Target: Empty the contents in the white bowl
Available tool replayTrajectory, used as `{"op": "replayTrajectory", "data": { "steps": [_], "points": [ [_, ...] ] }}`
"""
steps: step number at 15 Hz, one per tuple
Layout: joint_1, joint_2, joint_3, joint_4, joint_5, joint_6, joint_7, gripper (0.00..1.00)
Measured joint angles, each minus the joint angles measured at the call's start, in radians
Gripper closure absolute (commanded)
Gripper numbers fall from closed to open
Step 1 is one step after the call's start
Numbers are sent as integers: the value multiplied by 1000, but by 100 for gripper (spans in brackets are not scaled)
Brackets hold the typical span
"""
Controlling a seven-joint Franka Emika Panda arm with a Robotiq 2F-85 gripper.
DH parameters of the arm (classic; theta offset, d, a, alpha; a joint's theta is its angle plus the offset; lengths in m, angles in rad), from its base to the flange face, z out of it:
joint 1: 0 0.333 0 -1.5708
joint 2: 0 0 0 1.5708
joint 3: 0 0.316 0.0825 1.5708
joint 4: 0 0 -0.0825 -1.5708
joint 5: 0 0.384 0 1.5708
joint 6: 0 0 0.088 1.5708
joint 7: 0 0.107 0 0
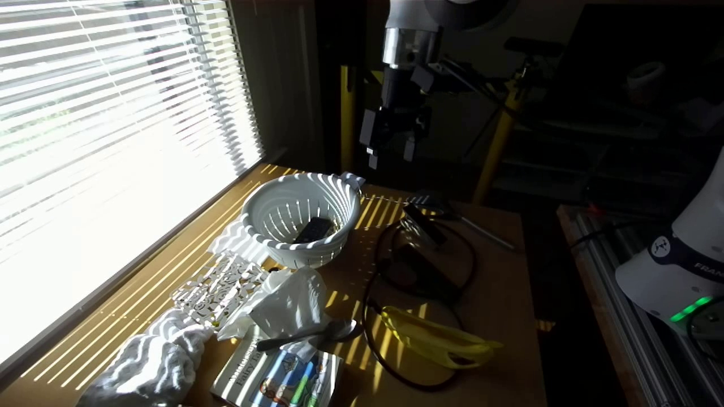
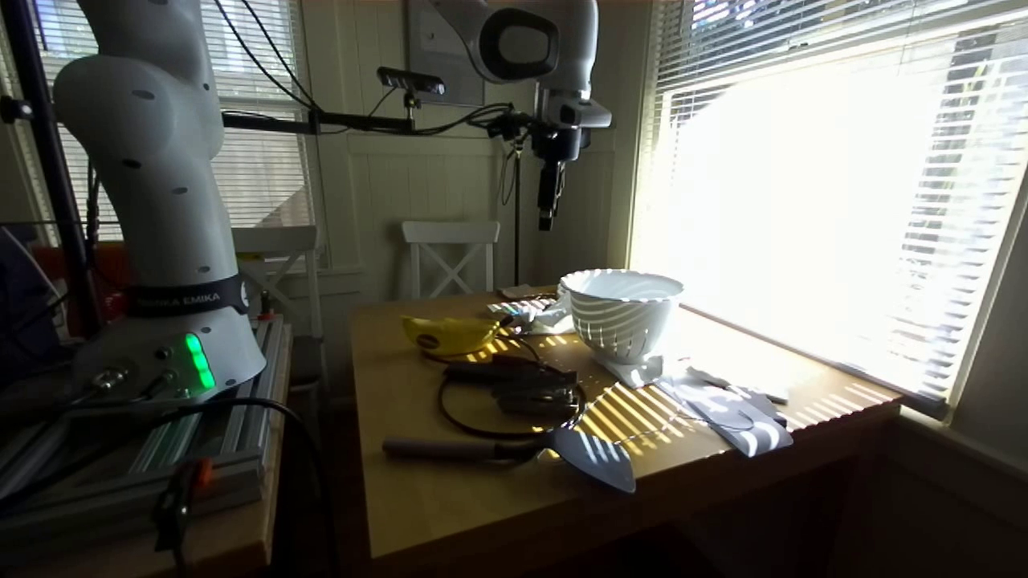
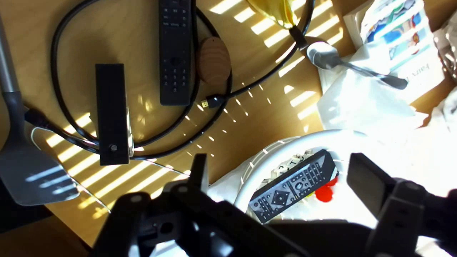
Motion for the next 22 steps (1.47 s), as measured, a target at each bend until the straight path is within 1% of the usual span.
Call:
{"op": "replayTrajectory", "data": {
  "steps": [2, 6, 9, 12, 15, 22],
  "points": [
    [-1, 90, -7, 79, 28, -2, -16, 0],
    [-13, 257, -22, 255, 27, -21, -59, 0],
    [-41, 367, -46, 381, 22, -55, -118, 0],
    [-71, 463, -73, 491, 22, -97, -125, 0],
    [-76, 498, -76, 528, 22, -104, -123, 0],
    [-74, 499, -76, 536, 22, -110, -122, 0]
  ]
}}
